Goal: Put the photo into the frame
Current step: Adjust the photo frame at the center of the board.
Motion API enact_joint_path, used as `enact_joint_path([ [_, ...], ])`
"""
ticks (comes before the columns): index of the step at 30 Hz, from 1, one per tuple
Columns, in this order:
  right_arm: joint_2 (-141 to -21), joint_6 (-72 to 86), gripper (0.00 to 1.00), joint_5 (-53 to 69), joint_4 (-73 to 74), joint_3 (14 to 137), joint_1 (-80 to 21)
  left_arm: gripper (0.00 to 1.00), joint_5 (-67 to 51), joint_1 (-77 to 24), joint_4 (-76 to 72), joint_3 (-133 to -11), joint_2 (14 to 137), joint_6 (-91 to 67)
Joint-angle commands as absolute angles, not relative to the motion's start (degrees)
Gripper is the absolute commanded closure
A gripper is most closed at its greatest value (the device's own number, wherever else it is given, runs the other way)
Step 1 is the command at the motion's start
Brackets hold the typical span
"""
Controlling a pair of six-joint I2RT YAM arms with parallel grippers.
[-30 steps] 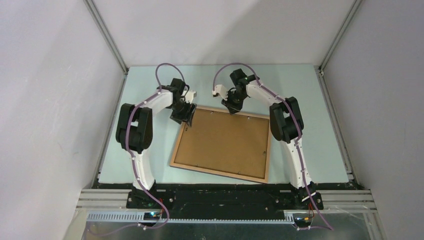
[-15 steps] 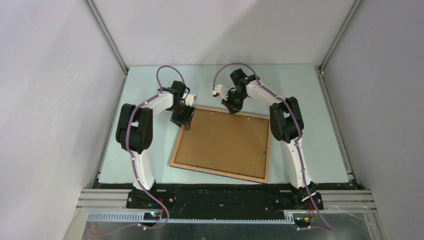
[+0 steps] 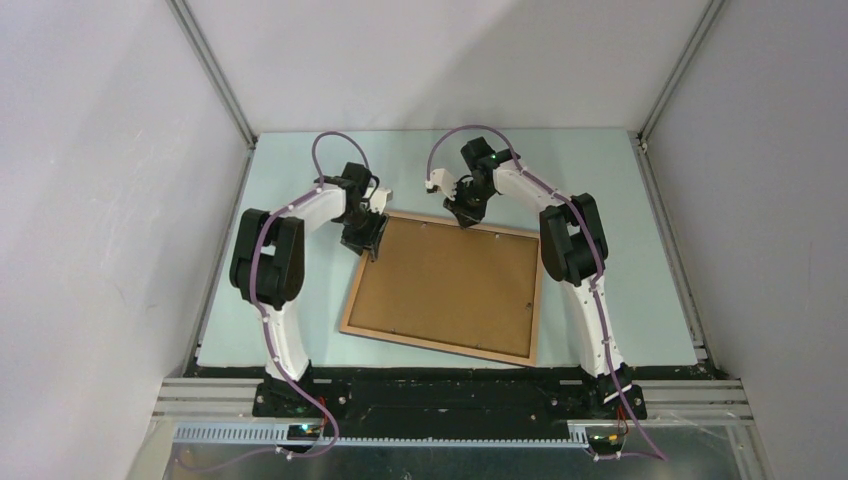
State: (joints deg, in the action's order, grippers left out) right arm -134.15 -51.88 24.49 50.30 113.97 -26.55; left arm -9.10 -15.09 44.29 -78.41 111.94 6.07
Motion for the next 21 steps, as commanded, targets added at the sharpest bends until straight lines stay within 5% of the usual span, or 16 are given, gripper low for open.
enact_joint_path([
  [1,-132.51,-50.03,1.00,24.92,53.53,113.00,-26.41,0.52,-7.73,-15.12,44.35,-77.81,109.09,7.03],
  [21,-133.27,-49.92,1.00,24.25,53.52,113.29,-26.63,0.65,-8.65,-13.99,44.32,-79.47,109.39,6.92],
])
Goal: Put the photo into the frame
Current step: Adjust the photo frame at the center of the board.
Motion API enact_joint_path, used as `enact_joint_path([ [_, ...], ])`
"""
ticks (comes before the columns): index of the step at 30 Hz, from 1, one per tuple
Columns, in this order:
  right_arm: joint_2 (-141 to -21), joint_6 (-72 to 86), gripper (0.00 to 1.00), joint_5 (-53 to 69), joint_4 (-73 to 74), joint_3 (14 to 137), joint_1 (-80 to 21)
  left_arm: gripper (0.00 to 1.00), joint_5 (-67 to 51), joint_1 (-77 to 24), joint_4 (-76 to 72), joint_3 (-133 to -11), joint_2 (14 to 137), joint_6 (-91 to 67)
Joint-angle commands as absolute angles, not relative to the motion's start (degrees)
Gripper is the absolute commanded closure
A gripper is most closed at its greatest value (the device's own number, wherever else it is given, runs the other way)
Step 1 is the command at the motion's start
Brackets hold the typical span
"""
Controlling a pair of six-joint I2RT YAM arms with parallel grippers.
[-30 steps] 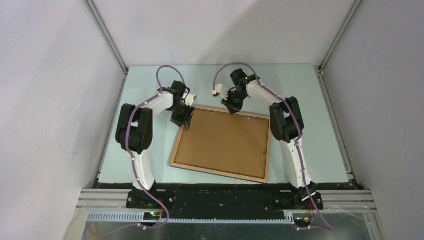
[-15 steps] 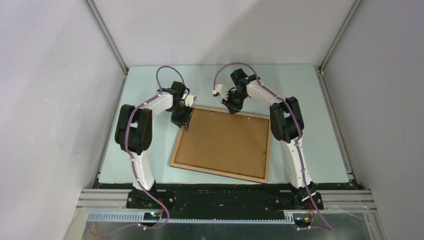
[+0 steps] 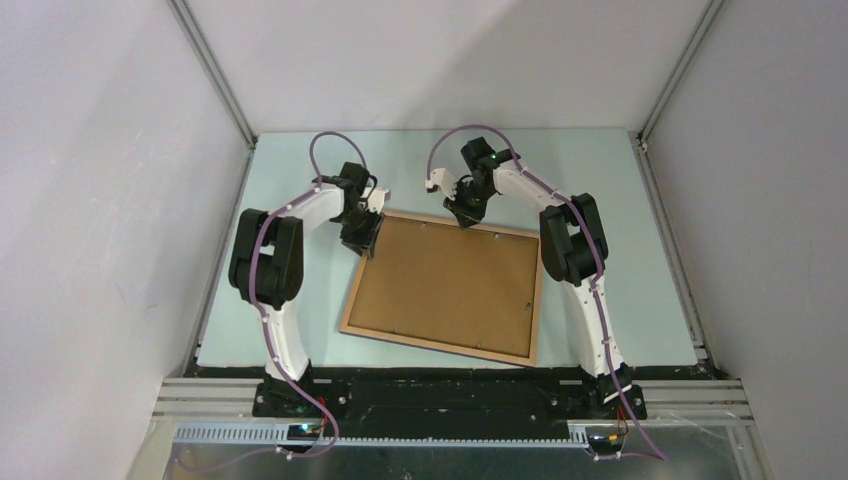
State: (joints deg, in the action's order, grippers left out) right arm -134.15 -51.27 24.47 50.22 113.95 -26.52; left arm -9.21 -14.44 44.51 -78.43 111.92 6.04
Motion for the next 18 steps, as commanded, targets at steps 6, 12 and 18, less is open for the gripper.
enact_joint_path([
  [6,-133.26,-49.84,1.00,24.30,53.62,113.26,-26.63,0.68,-9.02,-13.86,44.32,-79.62,109.43,7.06],
  [12,-133.26,-49.92,1.00,24.12,53.79,113.09,-26.63,0.70,-9.04,-13.65,44.39,-79.89,109.22,7.11],
  [18,-133.07,-49.77,1.00,24.01,53.79,112.98,-26.62,0.71,-9.05,-13.44,44.33,-80.28,108.63,7.37],
])
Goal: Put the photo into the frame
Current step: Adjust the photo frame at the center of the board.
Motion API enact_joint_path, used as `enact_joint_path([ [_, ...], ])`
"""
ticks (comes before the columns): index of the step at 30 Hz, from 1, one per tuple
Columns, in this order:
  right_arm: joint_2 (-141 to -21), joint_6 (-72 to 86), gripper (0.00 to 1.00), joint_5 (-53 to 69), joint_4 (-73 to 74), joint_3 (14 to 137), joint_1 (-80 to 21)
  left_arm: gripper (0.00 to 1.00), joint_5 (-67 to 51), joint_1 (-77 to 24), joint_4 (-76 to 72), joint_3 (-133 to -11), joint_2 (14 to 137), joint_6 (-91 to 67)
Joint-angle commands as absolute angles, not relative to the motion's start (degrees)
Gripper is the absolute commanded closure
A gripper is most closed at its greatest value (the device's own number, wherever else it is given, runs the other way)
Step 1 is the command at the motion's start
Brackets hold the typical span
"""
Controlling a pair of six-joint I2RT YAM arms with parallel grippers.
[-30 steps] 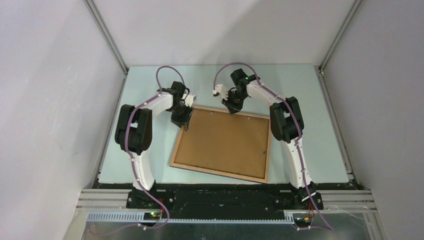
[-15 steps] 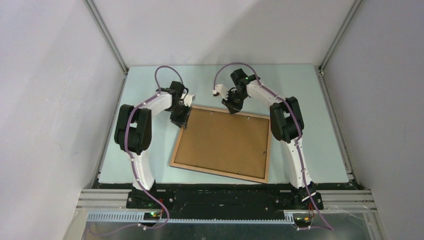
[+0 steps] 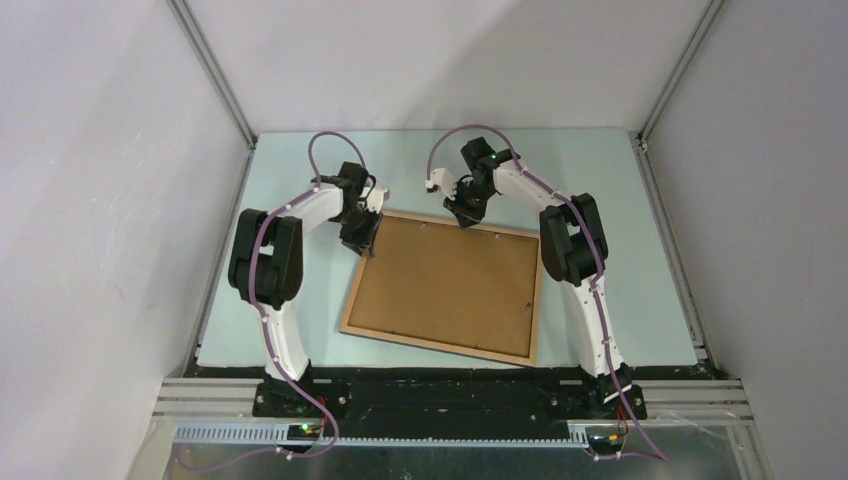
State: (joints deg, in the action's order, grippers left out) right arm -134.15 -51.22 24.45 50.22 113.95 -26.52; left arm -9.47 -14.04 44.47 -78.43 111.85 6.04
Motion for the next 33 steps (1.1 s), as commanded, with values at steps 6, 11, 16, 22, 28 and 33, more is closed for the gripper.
enact_joint_path([
  [6,-132.64,-49.32,0.94,23.46,53.75,112.75,-26.63,0.67,-9.49,-12.98,44.47,-80.28,107.60,7.33],
  [11,-131.37,-48.09,0.79,22.53,51.96,111.77,-26.55,0.42,-9.13,-12.62,44.46,-79.73,106.17,6.90],
  [16,-129.95,-46.60,0.63,21.72,50.94,111.08,-26.54,0.27,-9.05,-12.13,44.39,-79.02,104.00,6.91],
  [22,-127.06,-44.90,0.47,20.50,50.36,110.65,-26.54,0.07,-7.57,-10.74,43.87,-78.36,100.38,7.64],
  [28,-122.15,-41.56,0.28,19.48,49.12,108.66,-26.39,0.00,-6.67,-9.79,42.58,-75.89,96.92,7.63],
  [33,-115.64,-36.29,0.18,16.95,45.82,102.19,-25.56,0.00,-6.89,-9.67,41.48,-72.57,94.68,8.32],
])
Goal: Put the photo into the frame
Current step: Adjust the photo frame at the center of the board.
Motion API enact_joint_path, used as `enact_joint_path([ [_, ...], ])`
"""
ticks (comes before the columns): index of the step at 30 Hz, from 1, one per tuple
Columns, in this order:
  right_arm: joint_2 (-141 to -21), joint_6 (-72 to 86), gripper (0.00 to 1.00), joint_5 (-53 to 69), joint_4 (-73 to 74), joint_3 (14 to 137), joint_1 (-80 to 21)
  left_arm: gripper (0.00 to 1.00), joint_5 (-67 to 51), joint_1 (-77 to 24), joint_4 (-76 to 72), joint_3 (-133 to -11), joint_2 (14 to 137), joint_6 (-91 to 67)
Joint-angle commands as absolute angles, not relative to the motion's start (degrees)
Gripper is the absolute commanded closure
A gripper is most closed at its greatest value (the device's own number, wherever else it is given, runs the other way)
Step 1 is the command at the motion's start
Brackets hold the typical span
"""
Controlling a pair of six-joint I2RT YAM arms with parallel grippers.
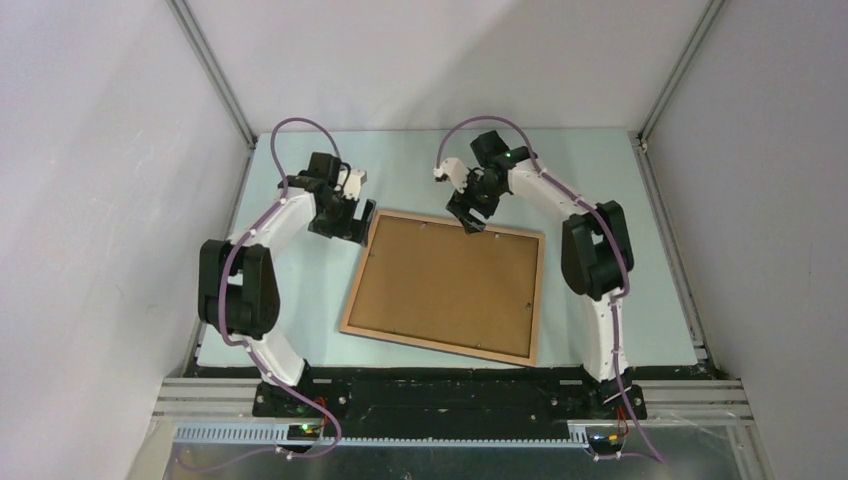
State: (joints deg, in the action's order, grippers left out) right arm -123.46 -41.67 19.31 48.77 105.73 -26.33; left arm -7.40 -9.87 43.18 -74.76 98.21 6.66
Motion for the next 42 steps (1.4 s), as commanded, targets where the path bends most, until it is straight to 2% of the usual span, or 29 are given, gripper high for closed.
enact_joint_path([
  [1,-113.70,-35.46,0.18,16.47,44.74,101.24,-25.04,0.00,-7.24,-9.73,41.31,-71.78,93.94,8.47],
  [12,-98.96,-18.47,0.15,15.75,41.83,82.46,-14.63,0.00,-12.87,-9.77,39.10,-68.35,93.04,8.77],
  [18,-93.29,-14.33,0.17,16.10,41.36,71.62,-7.34,0.00,-13.74,-9.80,38.09,-68.12,93.95,8.31],
  [24,-93.16,-12.68,0.22,16.58,40.84,65.84,-5.39,0.00,-14.52,-9.78,37.70,-67.91,94.23,8.13],
  [30,-96.74,-10.56,0.29,16.14,39.36,65.57,-5.26,0.00,-14.66,-9.79,37.40,-67.24,93.59,7.97],
  [42,-102.38,-9.48,0.50,15.28,37.92,65.67,-6.27,0.00,-15.33,-9.76,36.78,-66.02,92.74,8.17],
])
